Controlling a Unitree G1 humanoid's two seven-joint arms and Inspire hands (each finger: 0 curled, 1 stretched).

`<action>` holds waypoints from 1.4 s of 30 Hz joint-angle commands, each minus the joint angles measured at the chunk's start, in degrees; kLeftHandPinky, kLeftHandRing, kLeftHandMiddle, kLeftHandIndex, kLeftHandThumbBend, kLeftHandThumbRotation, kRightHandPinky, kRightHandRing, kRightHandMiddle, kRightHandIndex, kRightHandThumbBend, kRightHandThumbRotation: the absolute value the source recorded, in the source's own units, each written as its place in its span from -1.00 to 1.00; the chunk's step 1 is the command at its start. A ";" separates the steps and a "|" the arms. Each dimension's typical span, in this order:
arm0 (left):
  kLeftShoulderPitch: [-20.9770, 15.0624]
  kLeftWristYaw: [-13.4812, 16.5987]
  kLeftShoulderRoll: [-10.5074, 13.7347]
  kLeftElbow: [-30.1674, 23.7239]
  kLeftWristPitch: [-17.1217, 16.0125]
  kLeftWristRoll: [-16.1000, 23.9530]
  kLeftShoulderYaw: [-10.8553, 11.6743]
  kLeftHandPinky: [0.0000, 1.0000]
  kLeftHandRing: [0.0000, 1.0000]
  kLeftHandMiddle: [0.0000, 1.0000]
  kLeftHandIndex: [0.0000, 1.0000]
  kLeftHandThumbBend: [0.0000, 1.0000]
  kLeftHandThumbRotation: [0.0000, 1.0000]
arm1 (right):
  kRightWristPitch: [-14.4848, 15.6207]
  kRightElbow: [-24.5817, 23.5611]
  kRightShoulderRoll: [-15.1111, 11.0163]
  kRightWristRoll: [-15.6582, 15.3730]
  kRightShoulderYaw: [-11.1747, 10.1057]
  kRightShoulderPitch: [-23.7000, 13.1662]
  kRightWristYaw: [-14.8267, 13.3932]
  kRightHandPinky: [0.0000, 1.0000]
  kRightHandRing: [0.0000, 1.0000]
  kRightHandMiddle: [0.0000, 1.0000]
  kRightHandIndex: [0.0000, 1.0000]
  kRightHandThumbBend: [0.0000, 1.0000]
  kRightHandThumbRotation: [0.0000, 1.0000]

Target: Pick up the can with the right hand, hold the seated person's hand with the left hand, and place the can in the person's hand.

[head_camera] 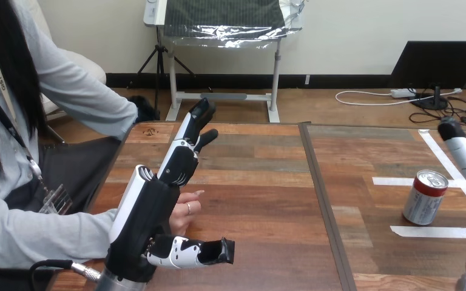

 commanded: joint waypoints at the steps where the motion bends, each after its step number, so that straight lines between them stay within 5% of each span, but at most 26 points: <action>1: -3.27 -0.29 0.49 -1.62 -0.44 -0.71 0.85 0.92 1.00 1.00 1.00 1.00 0.28 | 1.26 2.83 -1.66 1.87 -0.80 -6.15 1.42 0.79 0.83 0.77 0.86 1.00 0.11; 42: -1.98 -2.01 1.08 -4.39 0.45 -3.59 0.21 1.00 1.00 1.00 1.00 1.00 0.25 | 17.31 17.51 -5.16 -0.35 -0.11 -11.85 -1.32 0.87 0.82 0.77 0.85 1.00 0.12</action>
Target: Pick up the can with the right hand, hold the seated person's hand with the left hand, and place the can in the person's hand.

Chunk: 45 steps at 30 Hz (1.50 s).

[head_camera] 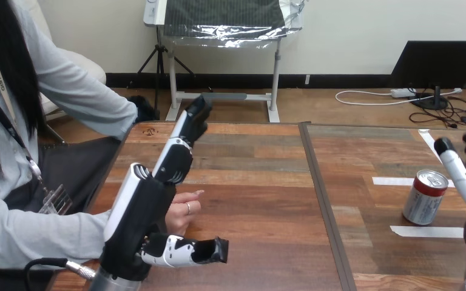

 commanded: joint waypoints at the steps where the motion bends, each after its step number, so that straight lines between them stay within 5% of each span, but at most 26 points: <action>1: -2.01 -0.39 0.19 -3.26 0.17 -1.10 0.22 1.00 1.00 1.00 1.00 1.00 0.25 | 1.80 0.89 -1.96 -1.26 1.01 -5.72 -0.87 0.88 0.82 0.77 0.85 1.00 0.13; 17: -1.43 -0.30 0.05 -4.05 -0.04 -0.65 0.61 1.00 1.00 1.00 1.00 1.00 0.25 | 8.57 3.36 -2.00 -2.50 2.01 -6.42 -1.49 0.89 0.85 0.81 0.89 1.00 0.16; 45: -0.31 -0.65 -0.04 -5.61 0.22 -1.69 0.28 1.00 1.00 1.00 1.00 1.00 0.23 | 13.33 5.02 -1.03 -3.76 2.96 -5.98 -0.42 0.91 0.89 0.87 0.94 1.00 0.13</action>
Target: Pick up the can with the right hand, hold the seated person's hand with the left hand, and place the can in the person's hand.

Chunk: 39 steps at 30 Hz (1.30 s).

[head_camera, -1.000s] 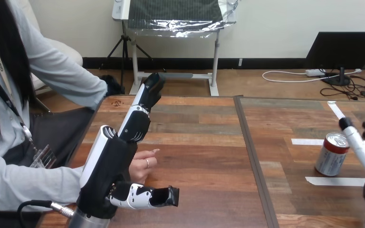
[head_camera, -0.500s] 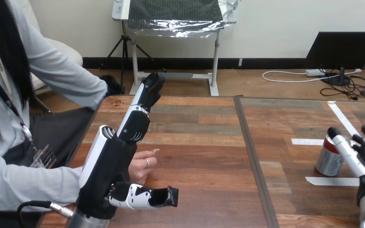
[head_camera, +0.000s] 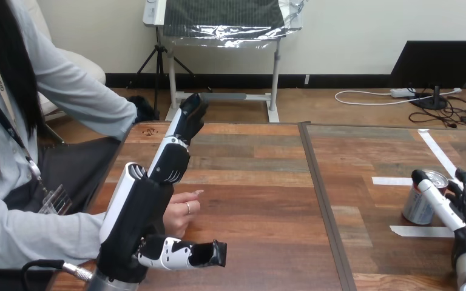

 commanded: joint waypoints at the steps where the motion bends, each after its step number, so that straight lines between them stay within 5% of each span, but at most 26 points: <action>1: -1.42 0.19 -0.21 -3.43 0.20 -0.50 0.42 1.00 1.00 1.00 1.00 1.00 0.23 | 0.47 -0.11 0.02 -0.73 0.87 -4.91 -0.83 0.91 0.89 0.87 0.94 1.00 0.14; 39: 0.28 -0.32 -0.68 -6.89 2.33 -1.33 0.35 1.00 1.00 1.00 1.00 1.00 0.29 | 2.99 1.00 0.56 -1.57 2.14 -4.33 -0.21 0.88 0.86 0.86 0.94 1.00 0.23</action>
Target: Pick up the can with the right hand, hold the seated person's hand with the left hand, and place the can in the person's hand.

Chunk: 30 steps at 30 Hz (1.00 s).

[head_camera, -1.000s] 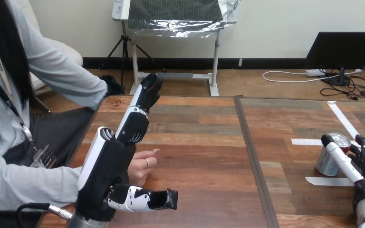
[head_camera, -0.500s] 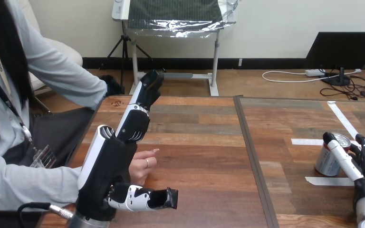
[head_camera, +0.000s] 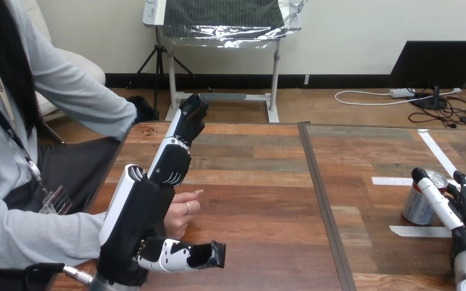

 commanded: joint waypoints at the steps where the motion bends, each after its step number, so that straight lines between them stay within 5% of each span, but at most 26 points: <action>1: -2.14 -0.07 -0.28 -2.47 -0.85 -1.03 0.51 1.00 1.00 1.00 1.00 1.00 0.29 | 0.87 0.68 0.67 -0.51 0.62 -3.43 0.79 0.88 0.86 0.86 0.94 1.00 0.23; 19: -2.54 -0.65 -0.80 -1.46 -2.52 -1.60 0.92 1.00 1.00 1.00 1.00 1.00 0.34 | 2.50 1.20 0.32 -3.63 2.46 -4.02 -1.38 0.81 0.81 0.82 0.92 1.00 0.30; 30: -3.02 -1.22 -0.63 -0.76 -3.55 -2.25 0.67 1.00 1.00 1.00 1.00 1.00 0.36 | 3.54 1.46 0.57 -2.88 1.77 -4.96 -0.06 0.78 0.80 0.84 0.93 1.00 0.23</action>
